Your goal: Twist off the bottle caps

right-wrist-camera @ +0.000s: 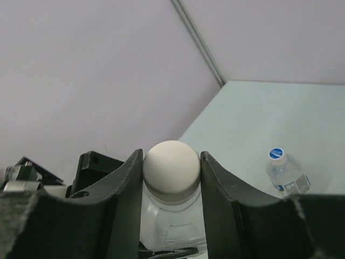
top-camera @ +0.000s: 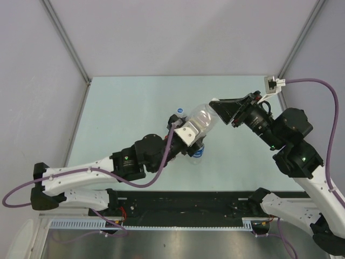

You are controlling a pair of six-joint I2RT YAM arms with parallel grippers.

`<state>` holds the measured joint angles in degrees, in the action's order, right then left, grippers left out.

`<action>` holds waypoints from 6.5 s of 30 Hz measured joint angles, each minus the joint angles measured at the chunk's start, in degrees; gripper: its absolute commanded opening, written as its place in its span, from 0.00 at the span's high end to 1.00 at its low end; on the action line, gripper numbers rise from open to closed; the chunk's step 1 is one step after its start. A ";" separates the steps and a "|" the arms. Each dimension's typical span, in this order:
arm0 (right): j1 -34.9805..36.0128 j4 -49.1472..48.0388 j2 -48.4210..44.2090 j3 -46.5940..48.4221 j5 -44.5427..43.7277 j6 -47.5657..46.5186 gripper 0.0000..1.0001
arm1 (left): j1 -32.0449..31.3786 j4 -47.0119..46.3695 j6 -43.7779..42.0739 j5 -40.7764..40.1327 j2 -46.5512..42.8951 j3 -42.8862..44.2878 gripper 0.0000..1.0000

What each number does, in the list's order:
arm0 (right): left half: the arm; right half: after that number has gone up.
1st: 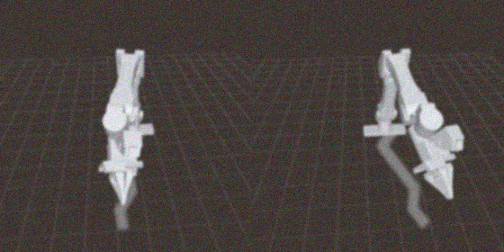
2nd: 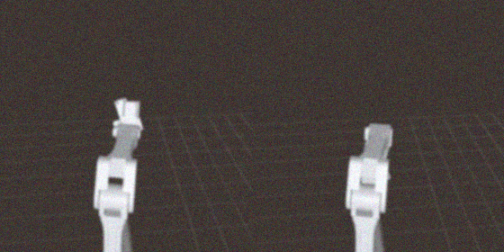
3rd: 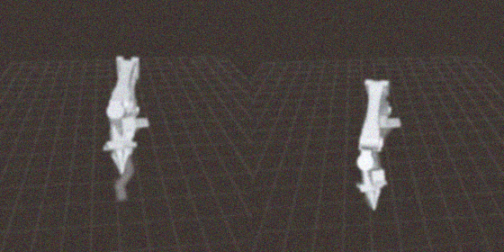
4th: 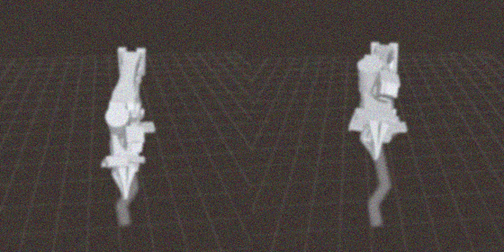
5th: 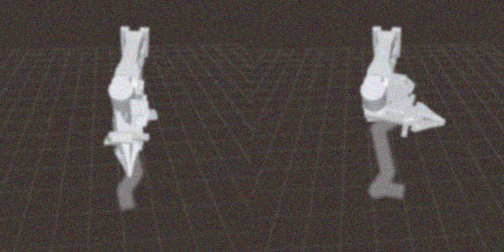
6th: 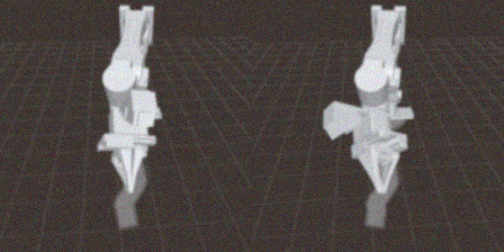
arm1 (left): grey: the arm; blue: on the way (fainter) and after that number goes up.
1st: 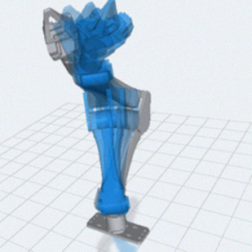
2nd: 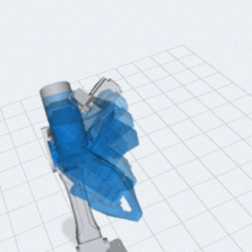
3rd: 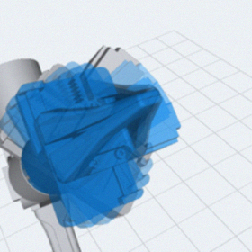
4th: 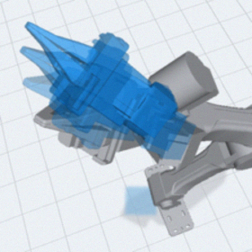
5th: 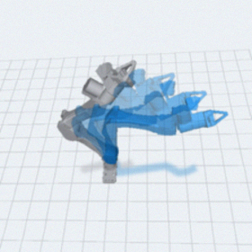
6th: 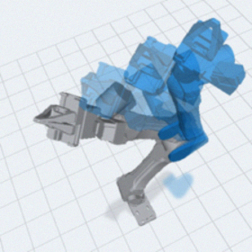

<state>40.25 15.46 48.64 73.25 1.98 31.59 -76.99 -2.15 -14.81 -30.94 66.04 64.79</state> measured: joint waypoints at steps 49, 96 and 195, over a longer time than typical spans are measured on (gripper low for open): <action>-0.74 -21.05 -3.26 1.44 64.32 -14.34 1.00 | 21.07 -17.40 52.50 102.55 2.23 3.43 1.00; -13.35 -2.58 -8.98 0.26 24.68 -1.44 0.02 | 21.64 -6.64 24.46 50.99 -10.51 -4.02 1.00; -1.40 2.71 -2.86 5.20 19.41 -10.97 1.00 | 17.42 -1.27 20.87 56.96 -5.92 -1.97 1.00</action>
<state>38.85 18.17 45.78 78.46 21.39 20.62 -59.57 -3.42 6.07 26.02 60.12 62.83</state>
